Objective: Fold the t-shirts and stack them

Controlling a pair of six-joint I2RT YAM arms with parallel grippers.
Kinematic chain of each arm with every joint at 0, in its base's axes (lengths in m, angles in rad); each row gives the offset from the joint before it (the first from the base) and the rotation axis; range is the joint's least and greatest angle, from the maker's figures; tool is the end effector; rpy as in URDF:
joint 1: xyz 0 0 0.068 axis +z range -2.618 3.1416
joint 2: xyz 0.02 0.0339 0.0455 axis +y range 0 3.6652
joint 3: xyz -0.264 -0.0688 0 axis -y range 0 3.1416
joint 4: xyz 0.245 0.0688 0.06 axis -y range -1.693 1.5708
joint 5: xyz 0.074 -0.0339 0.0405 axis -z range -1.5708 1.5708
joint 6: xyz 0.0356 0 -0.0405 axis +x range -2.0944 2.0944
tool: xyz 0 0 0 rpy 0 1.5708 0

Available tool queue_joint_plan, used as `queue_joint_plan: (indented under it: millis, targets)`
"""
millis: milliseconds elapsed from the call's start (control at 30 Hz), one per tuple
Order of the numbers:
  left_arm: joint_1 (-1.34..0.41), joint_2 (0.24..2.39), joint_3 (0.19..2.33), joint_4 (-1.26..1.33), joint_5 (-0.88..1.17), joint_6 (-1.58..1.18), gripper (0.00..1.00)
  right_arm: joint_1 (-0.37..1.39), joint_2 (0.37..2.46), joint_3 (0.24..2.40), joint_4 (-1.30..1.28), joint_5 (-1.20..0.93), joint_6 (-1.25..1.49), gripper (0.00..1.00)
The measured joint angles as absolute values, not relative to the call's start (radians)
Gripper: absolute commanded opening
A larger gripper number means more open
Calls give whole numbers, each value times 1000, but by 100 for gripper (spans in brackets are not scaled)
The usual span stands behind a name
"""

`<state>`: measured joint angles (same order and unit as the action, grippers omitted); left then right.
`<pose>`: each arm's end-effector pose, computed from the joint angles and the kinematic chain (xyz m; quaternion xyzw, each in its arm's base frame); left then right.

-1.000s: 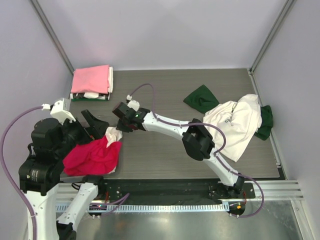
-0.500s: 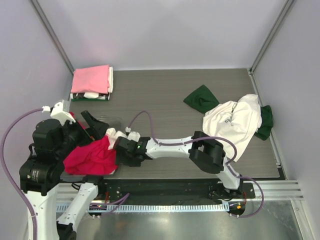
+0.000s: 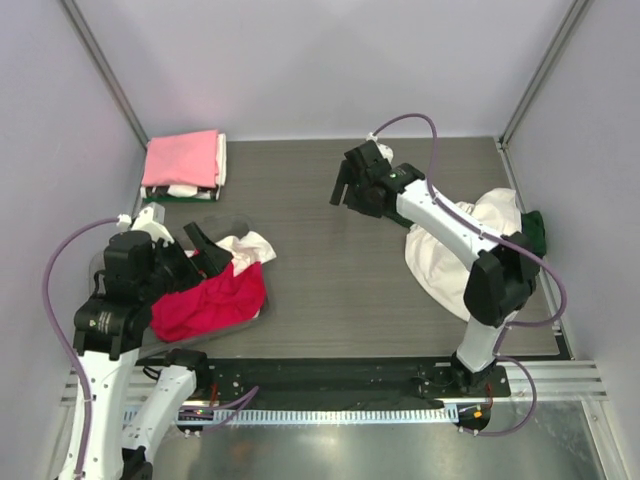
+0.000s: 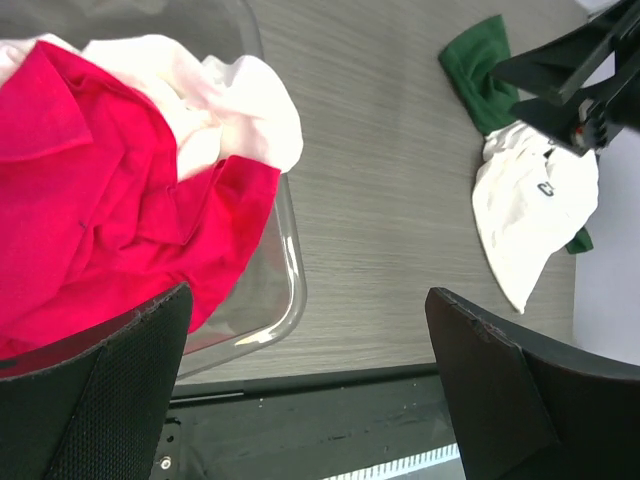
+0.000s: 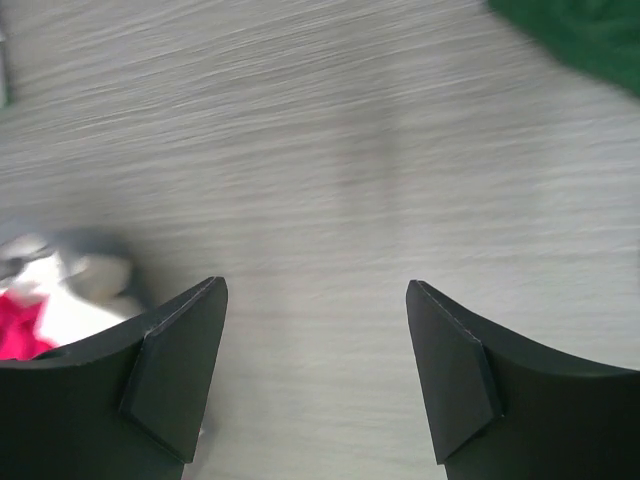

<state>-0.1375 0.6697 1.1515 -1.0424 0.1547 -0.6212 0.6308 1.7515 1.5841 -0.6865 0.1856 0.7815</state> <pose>0.0931 -0.0184 0.3860 -0.1727 0.8561 -0.2415 0.4231 0.3193 0.2251 0.3094 0.1026 0.9273 0.1606 0.3221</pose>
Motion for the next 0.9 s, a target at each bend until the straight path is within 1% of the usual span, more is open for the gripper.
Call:
queue_joint_plan:
  millis: [67,233,333,433,533,667,767,833,900]
  targets:
    - [-137,670,1111,-1024,160,-621,100,584,1796,1616,-721,182,723,77]
    - [-140,689,993,-928,216,-653,100,508,2001,1711,-788,178,610,75]
    - [-171,755,924,-844,239,-694,100,471,2119,1790,-828,179,569,75]
    - [-252,894,910,-752,224,-724,100,440,2176,1844,-855,181,546,75]
    - [-348,1071,933,-646,201,-749,100,416,2181,1875,-869,181,534,74]
    - [-443,1359,1027,-532,183,-777,100,413,2181,1885,-866,182,523,74]
    - [-472,1540,1091,-462,184,-779,100,416,2181,1876,-869,186,513,74]
    - [-477,1605,1090,-456,173,-778,100,416,2181,1871,-870,189,502,75]
    - [-481,1607,1072,-459,152,-785,100,415,2181,1871,-871,196,487,74]
